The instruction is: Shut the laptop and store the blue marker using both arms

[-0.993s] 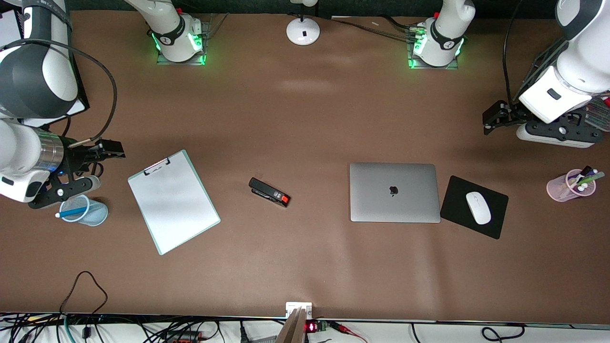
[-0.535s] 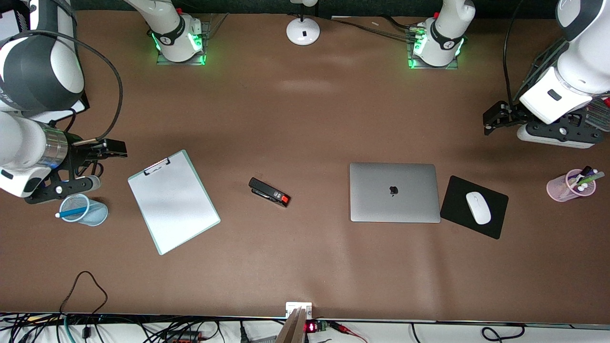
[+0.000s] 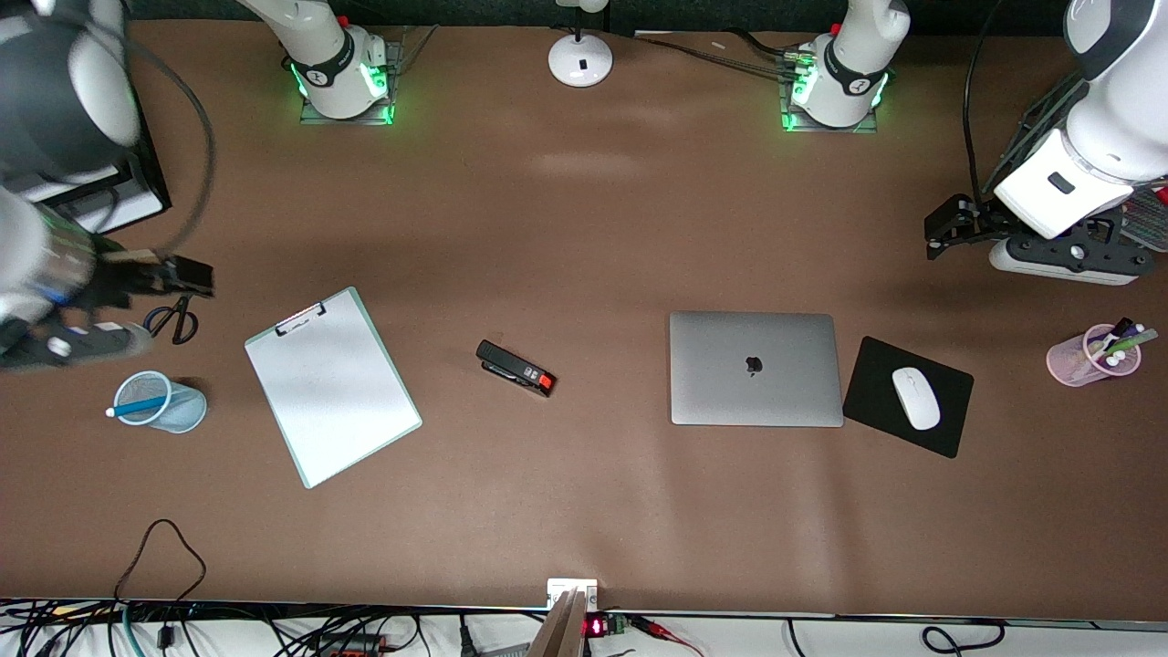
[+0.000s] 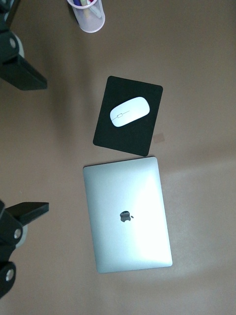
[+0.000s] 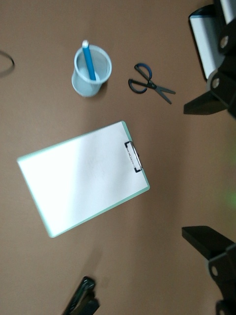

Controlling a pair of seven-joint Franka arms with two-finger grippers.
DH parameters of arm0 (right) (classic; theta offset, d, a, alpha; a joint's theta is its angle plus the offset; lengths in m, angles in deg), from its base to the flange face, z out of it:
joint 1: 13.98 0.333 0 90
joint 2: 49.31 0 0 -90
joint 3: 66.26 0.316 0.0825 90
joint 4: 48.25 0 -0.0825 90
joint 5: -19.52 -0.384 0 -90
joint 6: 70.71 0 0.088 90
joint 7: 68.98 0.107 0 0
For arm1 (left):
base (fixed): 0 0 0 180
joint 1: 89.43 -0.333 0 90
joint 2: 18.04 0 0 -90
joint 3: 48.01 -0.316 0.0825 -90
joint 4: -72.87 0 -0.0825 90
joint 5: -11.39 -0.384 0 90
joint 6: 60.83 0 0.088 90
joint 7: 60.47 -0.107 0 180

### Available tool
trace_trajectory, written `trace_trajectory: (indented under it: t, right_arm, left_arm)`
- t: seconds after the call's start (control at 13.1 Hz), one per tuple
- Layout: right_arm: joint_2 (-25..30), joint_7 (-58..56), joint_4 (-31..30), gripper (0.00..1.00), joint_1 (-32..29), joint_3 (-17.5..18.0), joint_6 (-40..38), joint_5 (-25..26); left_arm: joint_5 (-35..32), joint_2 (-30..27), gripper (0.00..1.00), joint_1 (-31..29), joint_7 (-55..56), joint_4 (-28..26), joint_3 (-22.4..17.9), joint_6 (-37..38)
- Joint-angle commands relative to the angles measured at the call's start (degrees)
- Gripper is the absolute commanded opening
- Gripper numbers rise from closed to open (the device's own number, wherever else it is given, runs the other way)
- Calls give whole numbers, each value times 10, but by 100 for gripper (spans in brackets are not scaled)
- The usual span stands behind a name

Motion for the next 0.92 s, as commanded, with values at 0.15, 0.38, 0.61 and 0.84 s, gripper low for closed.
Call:
trace_trajectory:
  t: [0.15, 0.38, 0.61, 0.84]
  right_arm:
    - [41, 18, -32, 100, -1, 1, 17, -13]
    - [130, 18, -175, 100, 0, 1, 110, -20]
    - [209, 10, -309, 100, -3, 0, 224, -20]
    - [207, 10, -305, 100, -6, -3, 227, -18]
  left_arm:
    - [-6, 2, 100, -2, -9, 7, 1, -1]
    - [-6, 2, 100, -2, -9, 7, 1, -1]
    - [-6, 2, 100, -2, -9, 7, 1, -1]
    - [-6, 2, 100, -2, -9, 7, 1, -1]
